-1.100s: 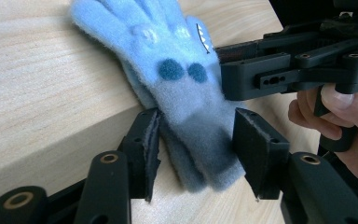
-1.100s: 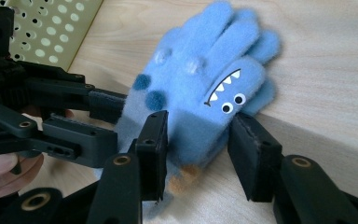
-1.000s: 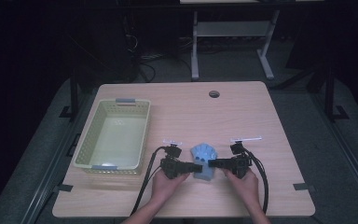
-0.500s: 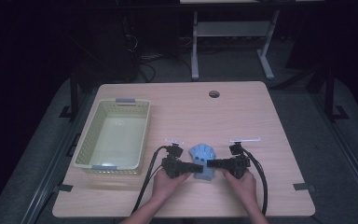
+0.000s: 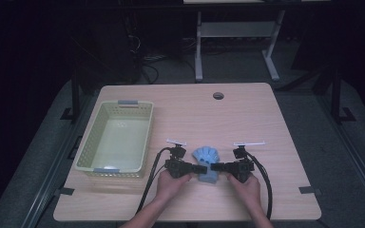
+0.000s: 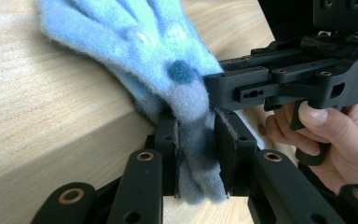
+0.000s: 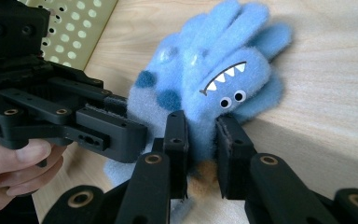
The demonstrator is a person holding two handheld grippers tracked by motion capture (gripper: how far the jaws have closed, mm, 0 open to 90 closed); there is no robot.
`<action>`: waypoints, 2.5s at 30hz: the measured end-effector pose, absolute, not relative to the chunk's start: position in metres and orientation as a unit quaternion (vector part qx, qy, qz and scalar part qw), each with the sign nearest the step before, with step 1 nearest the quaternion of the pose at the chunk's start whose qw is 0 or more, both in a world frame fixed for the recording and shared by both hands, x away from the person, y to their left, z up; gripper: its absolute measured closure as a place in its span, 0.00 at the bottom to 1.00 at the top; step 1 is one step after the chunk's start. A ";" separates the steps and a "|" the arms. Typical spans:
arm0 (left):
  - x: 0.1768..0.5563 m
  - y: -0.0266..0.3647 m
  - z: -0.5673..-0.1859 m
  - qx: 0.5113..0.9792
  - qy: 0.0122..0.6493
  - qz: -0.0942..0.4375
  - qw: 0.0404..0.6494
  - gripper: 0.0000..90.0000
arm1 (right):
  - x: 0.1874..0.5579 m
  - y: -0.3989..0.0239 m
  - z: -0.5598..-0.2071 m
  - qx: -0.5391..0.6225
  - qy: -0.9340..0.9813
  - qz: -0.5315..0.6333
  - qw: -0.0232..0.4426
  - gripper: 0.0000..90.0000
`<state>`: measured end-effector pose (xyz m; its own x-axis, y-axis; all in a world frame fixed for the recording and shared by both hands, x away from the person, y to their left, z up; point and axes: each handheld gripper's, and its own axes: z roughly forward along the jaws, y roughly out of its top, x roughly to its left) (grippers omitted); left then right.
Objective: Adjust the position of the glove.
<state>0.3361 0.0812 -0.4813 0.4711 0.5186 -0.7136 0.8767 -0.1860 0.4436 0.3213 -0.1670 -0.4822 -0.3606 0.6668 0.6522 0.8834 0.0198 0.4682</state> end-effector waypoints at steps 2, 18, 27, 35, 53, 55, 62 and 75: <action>0.337 0.082 -0.482 0.740 0.470 -0.212 0.432 0.81 | 0.321 -0.167 -0.482 -0.549 -0.703 -0.434 0.128 0.85; 0.337 0.083 -0.480 0.735 0.466 -0.217 0.442 0.82 | 0.319 -0.171 -0.478 -0.547 -0.691 -0.454 0.134 0.87; 0.340 0.085 -0.476 0.737 0.454 -0.228 0.446 0.84 | 0.318 -0.172 -0.475 -0.548 -0.679 -0.469 0.138 0.89; 0.340 0.087 -0.471 0.731 0.452 -0.231 0.455 0.85 | 0.317 -0.174 -0.471 -0.545 -0.671 -0.481 0.146 0.89; 0.338 0.101 -0.432 0.738 0.429 -0.209 0.478 0.84 | 0.317 -0.165 -0.436 -0.524 -0.666 -0.512 0.139 0.89; 0.338 0.105 -0.429 0.736 0.429 -0.209 0.480 0.84 | 0.317 -0.162 -0.433 -0.520 -0.668 -0.515 0.137 0.89; 0.339 0.116 -0.419 0.738 0.424 -0.201 0.485 0.84 | 0.320 -0.152 -0.422 -0.510 -0.675 -0.516 0.134 0.89; 0.342 0.142 -0.401 0.731 0.425 -0.192 0.499 0.84 | 0.332 -0.126 -0.399 -0.490 -0.687 -0.520 0.135 0.89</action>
